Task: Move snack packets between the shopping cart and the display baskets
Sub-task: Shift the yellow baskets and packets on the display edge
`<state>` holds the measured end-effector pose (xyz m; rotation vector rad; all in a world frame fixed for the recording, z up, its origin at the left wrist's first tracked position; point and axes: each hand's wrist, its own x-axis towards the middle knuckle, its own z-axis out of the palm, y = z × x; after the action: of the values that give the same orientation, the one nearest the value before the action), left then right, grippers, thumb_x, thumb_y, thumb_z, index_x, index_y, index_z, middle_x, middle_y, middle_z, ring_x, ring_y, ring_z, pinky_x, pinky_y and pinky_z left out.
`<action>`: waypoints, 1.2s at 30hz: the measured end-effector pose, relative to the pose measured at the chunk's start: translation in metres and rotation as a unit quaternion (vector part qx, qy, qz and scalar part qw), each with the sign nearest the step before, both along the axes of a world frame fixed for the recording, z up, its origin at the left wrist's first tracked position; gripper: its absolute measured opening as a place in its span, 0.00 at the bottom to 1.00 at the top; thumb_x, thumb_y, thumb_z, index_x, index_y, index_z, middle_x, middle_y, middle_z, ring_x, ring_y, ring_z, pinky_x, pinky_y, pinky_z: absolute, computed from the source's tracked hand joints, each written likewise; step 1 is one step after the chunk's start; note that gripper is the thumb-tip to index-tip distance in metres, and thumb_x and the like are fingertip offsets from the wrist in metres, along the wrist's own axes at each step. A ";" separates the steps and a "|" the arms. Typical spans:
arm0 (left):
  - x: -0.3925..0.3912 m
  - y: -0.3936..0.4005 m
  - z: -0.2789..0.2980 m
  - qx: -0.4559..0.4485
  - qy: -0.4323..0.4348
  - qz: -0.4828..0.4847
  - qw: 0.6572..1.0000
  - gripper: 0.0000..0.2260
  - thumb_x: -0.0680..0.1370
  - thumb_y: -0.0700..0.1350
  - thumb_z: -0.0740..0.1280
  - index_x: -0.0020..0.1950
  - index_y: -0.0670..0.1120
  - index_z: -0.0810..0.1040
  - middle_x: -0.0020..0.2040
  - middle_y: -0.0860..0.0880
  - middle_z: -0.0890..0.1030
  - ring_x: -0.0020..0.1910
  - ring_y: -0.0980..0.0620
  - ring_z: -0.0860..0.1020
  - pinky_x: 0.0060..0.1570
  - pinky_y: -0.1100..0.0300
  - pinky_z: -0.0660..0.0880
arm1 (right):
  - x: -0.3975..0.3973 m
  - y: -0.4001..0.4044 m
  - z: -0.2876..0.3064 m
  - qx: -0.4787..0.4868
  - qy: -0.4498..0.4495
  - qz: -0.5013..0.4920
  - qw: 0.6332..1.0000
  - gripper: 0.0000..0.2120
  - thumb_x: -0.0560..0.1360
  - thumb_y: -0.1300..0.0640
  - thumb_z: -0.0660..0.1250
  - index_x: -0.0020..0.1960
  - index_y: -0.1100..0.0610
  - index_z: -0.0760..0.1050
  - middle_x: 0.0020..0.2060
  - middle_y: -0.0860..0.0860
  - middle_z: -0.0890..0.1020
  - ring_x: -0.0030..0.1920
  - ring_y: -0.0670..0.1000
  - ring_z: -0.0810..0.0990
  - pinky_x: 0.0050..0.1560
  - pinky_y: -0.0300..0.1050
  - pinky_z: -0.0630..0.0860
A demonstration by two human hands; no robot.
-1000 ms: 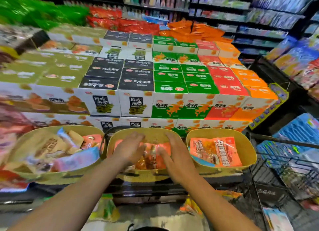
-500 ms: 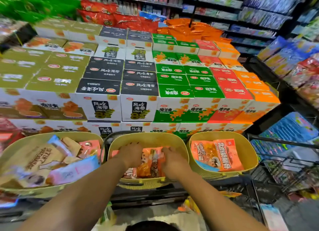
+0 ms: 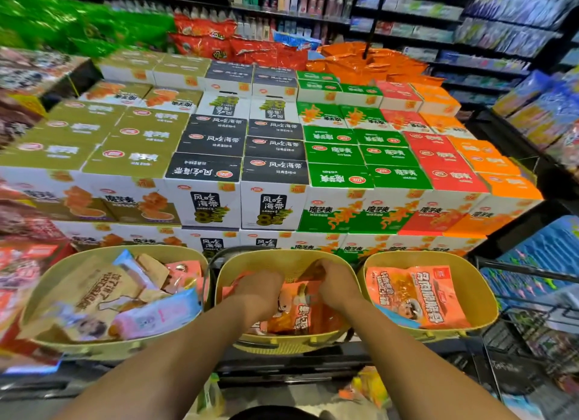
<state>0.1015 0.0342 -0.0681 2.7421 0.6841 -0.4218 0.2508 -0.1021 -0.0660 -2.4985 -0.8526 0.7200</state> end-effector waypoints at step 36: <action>-0.108 0.008 0.128 -0.096 -0.432 0.178 0.879 0.14 0.79 0.44 0.72 0.56 0.64 0.81 0.44 0.71 0.84 0.44 0.67 0.82 0.41 0.68 0.78 | -0.006 0.028 -0.041 0.035 0.406 -0.201 0.891 0.19 0.78 0.57 0.75 0.67 0.59 0.79 0.61 0.58 0.85 0.58 0.54 0.83 0.41 0.46 0.78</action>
<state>-0.0064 0.0417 0.0598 2.1884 0.7843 0.7375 0.2451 -0.0740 -0.1071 -1.8997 -0.0501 1.3801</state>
